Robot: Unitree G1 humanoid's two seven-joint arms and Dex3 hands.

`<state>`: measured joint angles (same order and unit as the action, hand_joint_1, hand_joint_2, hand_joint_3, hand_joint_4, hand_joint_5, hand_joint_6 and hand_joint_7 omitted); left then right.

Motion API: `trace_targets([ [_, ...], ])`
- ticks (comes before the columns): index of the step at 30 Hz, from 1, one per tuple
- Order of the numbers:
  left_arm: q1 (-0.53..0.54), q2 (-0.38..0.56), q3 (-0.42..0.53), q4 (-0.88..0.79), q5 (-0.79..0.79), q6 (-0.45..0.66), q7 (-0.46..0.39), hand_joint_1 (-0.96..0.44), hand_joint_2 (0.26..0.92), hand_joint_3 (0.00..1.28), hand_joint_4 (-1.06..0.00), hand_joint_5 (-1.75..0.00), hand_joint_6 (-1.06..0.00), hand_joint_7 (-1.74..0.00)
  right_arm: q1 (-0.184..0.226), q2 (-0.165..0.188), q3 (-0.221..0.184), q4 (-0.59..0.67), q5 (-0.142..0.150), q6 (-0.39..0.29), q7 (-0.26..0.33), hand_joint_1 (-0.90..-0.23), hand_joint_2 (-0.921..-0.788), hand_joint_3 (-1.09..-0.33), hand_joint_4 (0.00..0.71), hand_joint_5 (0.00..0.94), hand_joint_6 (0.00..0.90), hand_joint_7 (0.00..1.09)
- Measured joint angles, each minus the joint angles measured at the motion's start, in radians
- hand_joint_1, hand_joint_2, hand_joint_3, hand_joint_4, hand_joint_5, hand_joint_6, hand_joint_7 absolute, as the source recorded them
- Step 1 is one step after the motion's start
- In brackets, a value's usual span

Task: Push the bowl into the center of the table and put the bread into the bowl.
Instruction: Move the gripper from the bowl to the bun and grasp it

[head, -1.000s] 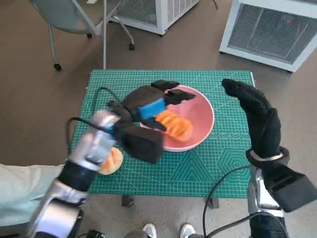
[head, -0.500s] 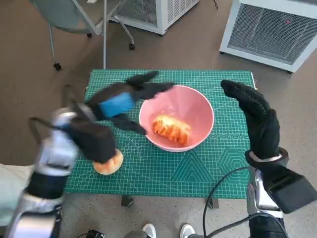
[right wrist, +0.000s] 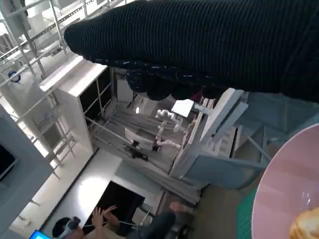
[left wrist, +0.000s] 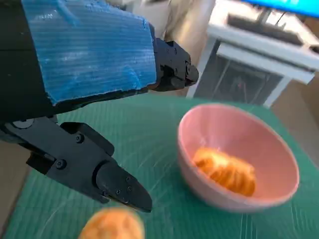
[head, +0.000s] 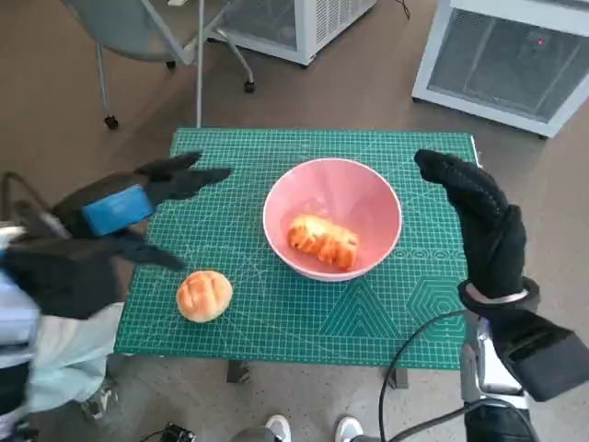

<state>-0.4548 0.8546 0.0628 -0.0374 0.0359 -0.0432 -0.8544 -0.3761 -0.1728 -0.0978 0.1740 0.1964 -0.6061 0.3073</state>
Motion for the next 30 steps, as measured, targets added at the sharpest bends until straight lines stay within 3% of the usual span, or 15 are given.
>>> trace_targets([
  [7,0.052,0.005,-0.008,0.010,-0.047,-0.001,-0.064,-0.27,0.714,0.00,-0.04,0.00,-0.22,0.00,-0.002,0.000,0.001,0.011,0.011,0.001,0.012,-0.689,-0.921,-0.775,0.138,0.001,-0.001,0.43],
  [13,0.096,0.005,-0.014,-0.005,-0.041,-0.001,-0.073,-0.25,0.712,0.00,-0.04,0.00,-0.22,0.00,-0.006,0.000,0.001,0.023,0.034,0.001,0.029,-0.685,-0.921,-0.772,0.138,0.001,-0.001,0.43],
  [30,0.188,-0.037,-0.141,-0.090,0.186,0.027,0.068,-0.24,0.711,0.00,-0.06,0.00,-0.23,0.00,-0.016,-0.003,0.001,0.037,0.041,0.001,0.060,-0.686,-0.921,-0.774,0.131,0.000,-0.001,0.43],
])
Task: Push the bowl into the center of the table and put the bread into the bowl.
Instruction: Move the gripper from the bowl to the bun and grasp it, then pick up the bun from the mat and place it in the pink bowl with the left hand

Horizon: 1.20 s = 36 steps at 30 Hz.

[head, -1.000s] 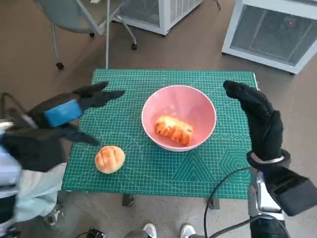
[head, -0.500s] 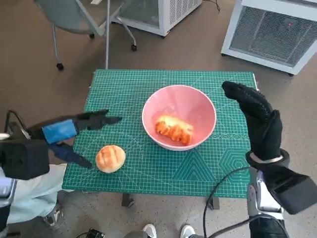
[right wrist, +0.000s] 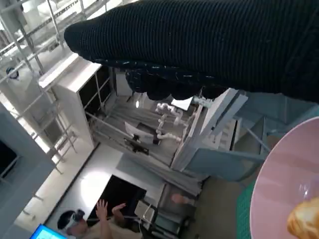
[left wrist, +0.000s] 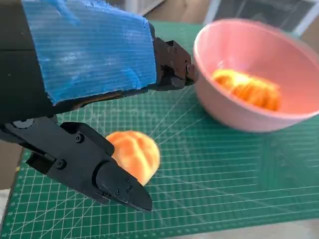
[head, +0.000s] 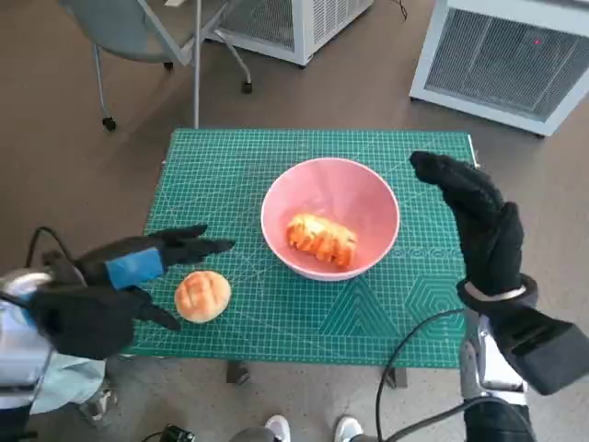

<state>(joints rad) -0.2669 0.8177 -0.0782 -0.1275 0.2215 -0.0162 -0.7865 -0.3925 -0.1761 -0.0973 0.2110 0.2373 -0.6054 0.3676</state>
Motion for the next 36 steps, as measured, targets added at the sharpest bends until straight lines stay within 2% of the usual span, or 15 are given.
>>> trace_targets([
  [8,0.001,-0.051,-0.102,0.049,0.147,0.001,0.092,-0.18,0.718,0.00,-0.11,-0.02,-0.26,-0.01,-0.001,0.000,0.000,-0.001,0.004,0.007,0.006,-0.691,-0.921,-0.774,0.130,0.000,-0.001,0.43],
  [15,0.000,-0.087,-0.169,0.096,0.287,0.087,0.140,-0.05,0.731,0.02,-0.30,-0.02,-0.44,-0.04,-0.001,-0.001,-0.004,-0.008,0.031,0.021,0.016,-0.695,-0.921,-0.768,0.129,0.000,-0.001,0.43],
  [18,-0.002,-0.100,-0.193,0.113,0.338,0.125,0.156,0.01,0.746,0.03,-0.41,-0.04,-0.55,-0.08,0.000,-0.002,-0.006,-0.014,0.036,0.027,0.019,-0.698,-0.921,-0.765,0.129,0.000,-0.001,0.43],
  [21,-0.006,-0.115,-0.209,0.126,0.388,0.156,0.179,0.05,0.760,0.05,-0.57,-0.07,-0.67,-0.14,0.001,-0.002,-0.006,-0.017,0.036,0.031,0.022,-0.697,-0.921,-0.764,0.129,0.000,-0.001,0.43],
  [22,-0.011,-0.118,-0.213,0.130,0.400,0.161,0.186,0.06,0.761,0.07,-0.64,-0.07,-0.69,-0.23,0.001,-0.002,-0.007,-0.017,0.036,0.031,0.022,-0.696,-0.921,-0.764,0.128,0.000,-0.001,0.43],
  [23,-0.016,-0.120,-0.216,0.135,0.407,0.164,0.191,-0.02,0.793,0.07,-0.70,-0.10,-0.69,-0.43,0.001,-0.002,-0.006,-0.017,0.036,0.031,0.022,-0.694,-0.921,-0.764,0.128,0.000,-0.001,0.43],
  [24,-0.021,-0.122,-0.218,0.142,0.411,0.164,0.196,-0.14,0.839,0.09,-0.73,-0.25,-0.67,-0.74,0.001,-0.002,-0.006,-0.018,0.035,0.032,0.022,-0.691,-0.921,-0.764,0.128,0.000,-0.001,0.43],
  [25,-0.025,-0.122,-0.218,0.146,0.414,0.164,0.200,-0.09,0.862,0.08,-0.73,-0.55,-0.66,-0.90,0.001,-0.001,-0.006,-0.018,0.035,0.032,0.022,-0.690,-0.921,-0.764,0.128,0.000,-0.001,0.43],
  [27,-0.025,-0.121,-0.218,0.152,0.414,0.160,0.209,-0.05,0.877,0.08,-0.74,-0.81,-0.66,-1.03,0.001,-0.001,-0.006,-0.019,0.034,0.032,0.022,-0.689,-0.921,-0.764,0.128,0.000,-0.001,0.43],
  [31,-0.023,-0.118,-0.208,0.154,0.398,0.122,0.231,-0.01,0.880,0.08,-0.77,-1.02,-0.68,-1.11,0.002,-0.001,-0.006,-0.019,0.034,0.032,0.022,-0.690,-0.921,-0.764,0.128,0.000,-0.001,0.42],
  [36,-0.022,-0.109,-0.171,0.150,0.348,0.061,0.238,0.00,0.880,0.08,-0.79,-1.05,-0.67,-1.14,0.002,-0.001,-0.008,-0.019,0.035,0.033,0.022,-0.695,-0.921,-0.762,0.129,0.000,-0.001,0.42],
])
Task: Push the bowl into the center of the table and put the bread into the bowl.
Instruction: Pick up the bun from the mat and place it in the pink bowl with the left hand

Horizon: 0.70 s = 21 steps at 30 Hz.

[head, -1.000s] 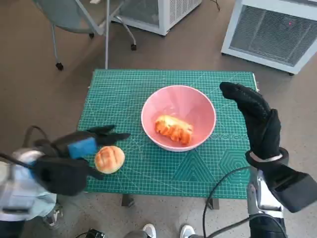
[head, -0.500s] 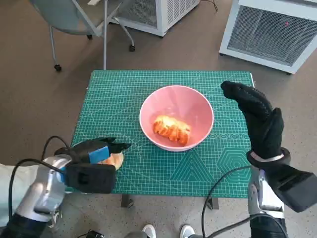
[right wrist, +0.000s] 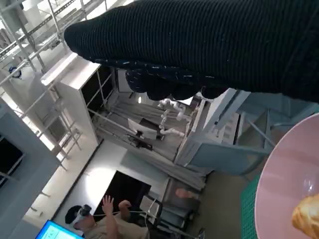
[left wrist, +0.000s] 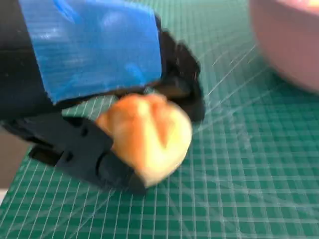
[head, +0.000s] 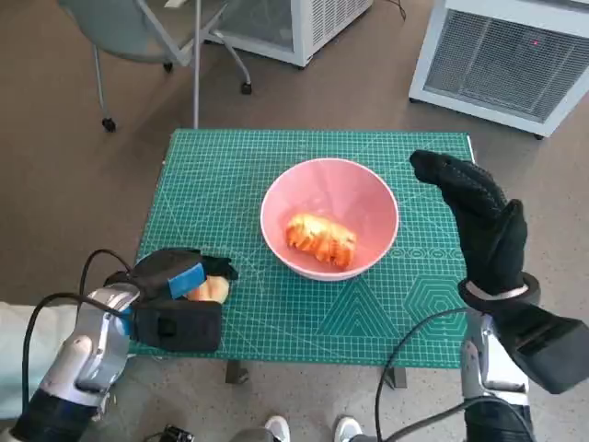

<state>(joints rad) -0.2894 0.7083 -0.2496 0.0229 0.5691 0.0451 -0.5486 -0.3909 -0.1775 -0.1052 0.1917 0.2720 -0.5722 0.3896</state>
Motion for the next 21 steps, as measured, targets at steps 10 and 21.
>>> trace_targets([
  [10,-0.007,0.004,0.102,-0.052,-0.115,-0.024,-0.010,0.00,0.912,0.08,-0.73,-1.09,-0.59,-1.25,0.000,0.000,0.000,0.007,0.001,0.004,0.005,-0.696,-0.921,-0.763,0.127,0.000,-0.001,0.42],
  [21,-0.106,-0.040,0.211,-0.148,-0.190,-0.016,0.059,0.00,0.914,0.10,-0.71,-1.13,-0.57,-1.25,-0.007,0.000,-0.001,0.021,0.006,0.006,0.018,-0.691,-0.921,-0.761,0.124,0.000,-0.001,0.41],
])
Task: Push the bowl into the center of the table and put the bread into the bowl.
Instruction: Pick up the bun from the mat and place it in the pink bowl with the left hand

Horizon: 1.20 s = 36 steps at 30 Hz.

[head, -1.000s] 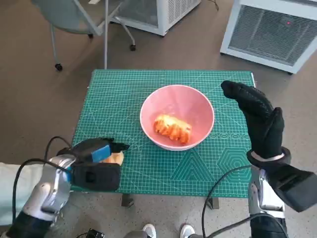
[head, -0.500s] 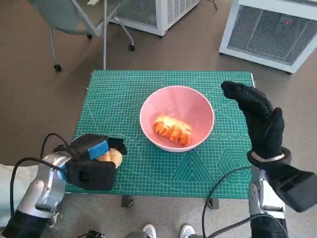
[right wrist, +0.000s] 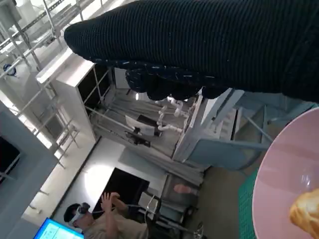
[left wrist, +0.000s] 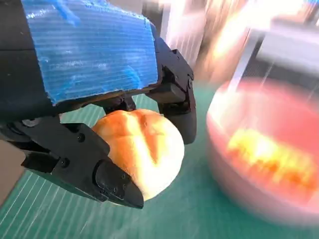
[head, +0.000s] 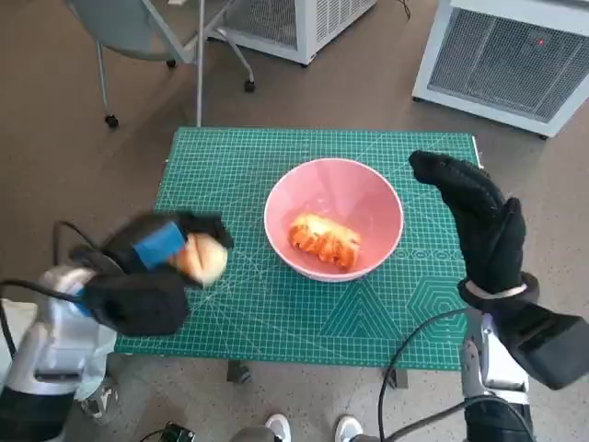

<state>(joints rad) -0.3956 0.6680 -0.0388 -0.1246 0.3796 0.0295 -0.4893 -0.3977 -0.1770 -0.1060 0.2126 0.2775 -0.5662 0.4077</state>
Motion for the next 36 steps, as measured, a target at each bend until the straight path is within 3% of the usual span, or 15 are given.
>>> trace_targets([
  [8,-0.100,-0.098,-0.066,-0.069,0.056,0.012,0.069,0.00,0.895,0.09,-0.75,-1.18,-0.64,-1.09,-0.008,0.001,0.000,0.005,0.000,0.000,0.002,-0.685,-0.921,-0.762,0.124,0.000,-0.001,0.41],
  [16,-0.247,-0.201,-0.155,-0.010,0.134,-0.062,0.167,0.00,0.890,0.07,-0.79,-1.14,-0.66,-1.05,-0.010,0.001,0.000,0.012,-0.001,-0.005,0.002,-0.684,-0.921,-0.761,0.124,0.001,-0.001,0.41],
  [24,-0.388,-0.329,-0.265,0.216,0.233,-0.199,0.354,0.00,0.892,0.05,-0.82,-1.04,-0.66,-1.11,-0.010,0.002,0.002,0.013,-0.001,-0.007,0.003,-0.687,-0.921,-0.761,0.124,0.000,-0.001,0.41],
  [33,-0.464,-0.419,-0.348,0.496,0.241,-0.260,0.357,0.00,0.919,0.05,-0.76,-1.10,-0.59,-1.18,0.013,0.009,0.001,-0.026,-0.004,-0.007,0.001,-0.688,-0.921,-0.763,0.133,0.005,-0.001,0.39],
  [36,-0.464,-0.437,-0.361,0.550,0.233,-0.268,0.342,0.00,0.920,0.11,-0.67,-1.18,-0.54,-1.26,0.023,0.009,-0.001,-0.037,-0.007,-0.007,-0.002,-0.685,-0.921,-0.763,0.134,0.005,-0.001,0.39],
])
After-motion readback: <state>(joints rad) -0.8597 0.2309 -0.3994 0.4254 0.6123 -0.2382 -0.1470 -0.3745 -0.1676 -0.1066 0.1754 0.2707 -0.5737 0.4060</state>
